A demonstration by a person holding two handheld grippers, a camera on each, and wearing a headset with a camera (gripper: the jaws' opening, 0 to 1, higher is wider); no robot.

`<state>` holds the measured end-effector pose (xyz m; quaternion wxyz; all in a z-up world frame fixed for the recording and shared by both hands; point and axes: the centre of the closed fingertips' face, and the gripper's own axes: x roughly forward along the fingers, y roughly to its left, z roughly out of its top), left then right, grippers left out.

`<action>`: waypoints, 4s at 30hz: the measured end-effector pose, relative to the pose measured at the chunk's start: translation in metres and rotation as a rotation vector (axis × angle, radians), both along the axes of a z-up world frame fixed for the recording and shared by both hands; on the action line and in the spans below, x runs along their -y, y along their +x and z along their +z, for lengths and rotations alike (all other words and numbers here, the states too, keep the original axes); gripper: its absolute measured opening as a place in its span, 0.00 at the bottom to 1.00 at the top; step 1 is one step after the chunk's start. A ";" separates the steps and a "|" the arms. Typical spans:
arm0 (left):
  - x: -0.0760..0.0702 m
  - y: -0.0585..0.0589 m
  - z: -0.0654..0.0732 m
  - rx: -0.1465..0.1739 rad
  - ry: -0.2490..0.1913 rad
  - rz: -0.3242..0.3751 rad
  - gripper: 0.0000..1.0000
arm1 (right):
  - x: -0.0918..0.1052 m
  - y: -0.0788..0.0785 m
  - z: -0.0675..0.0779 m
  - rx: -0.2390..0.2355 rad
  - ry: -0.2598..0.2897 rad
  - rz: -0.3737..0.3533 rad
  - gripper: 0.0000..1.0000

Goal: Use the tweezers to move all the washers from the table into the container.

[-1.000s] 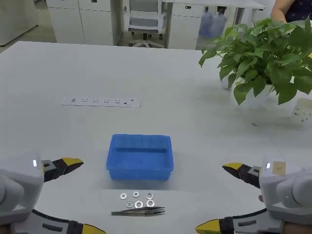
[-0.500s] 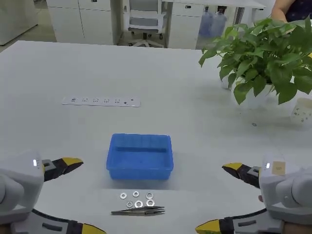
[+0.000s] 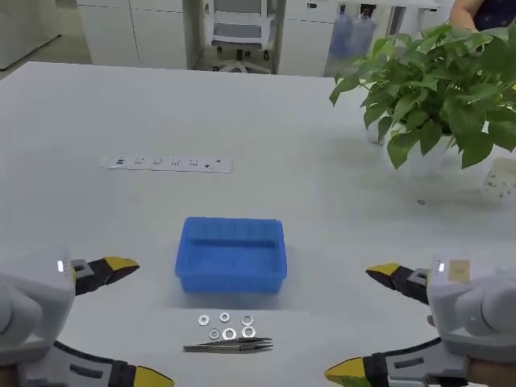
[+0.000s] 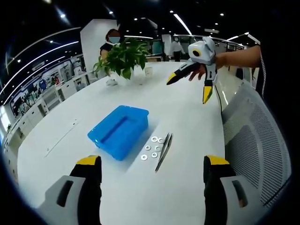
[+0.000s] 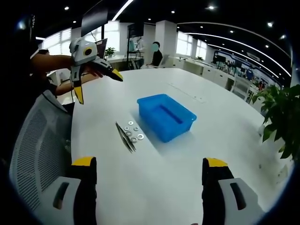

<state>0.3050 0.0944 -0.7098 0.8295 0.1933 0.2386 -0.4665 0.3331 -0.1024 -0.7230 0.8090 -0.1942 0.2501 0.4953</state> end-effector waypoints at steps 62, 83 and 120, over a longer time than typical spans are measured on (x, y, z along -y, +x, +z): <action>0.021 0.017 -0.099 -0.119 0.292 -0.250 0.23 | -0.110 -0.009 -0.073 0.035 -0.286 0.575 0.23; 0.028 0.016 -0.106 -0.172 0.270 -0.291 0.11 | -0.123 -0.010 -0.095 -0.029 -0.347 0.620 0.14; 0.039 0.010 -0.059 -0.145 0.264 -0.334 0.05 | -0.121 -0.012 -0.085 -0.027 -0.296 0.548 0.12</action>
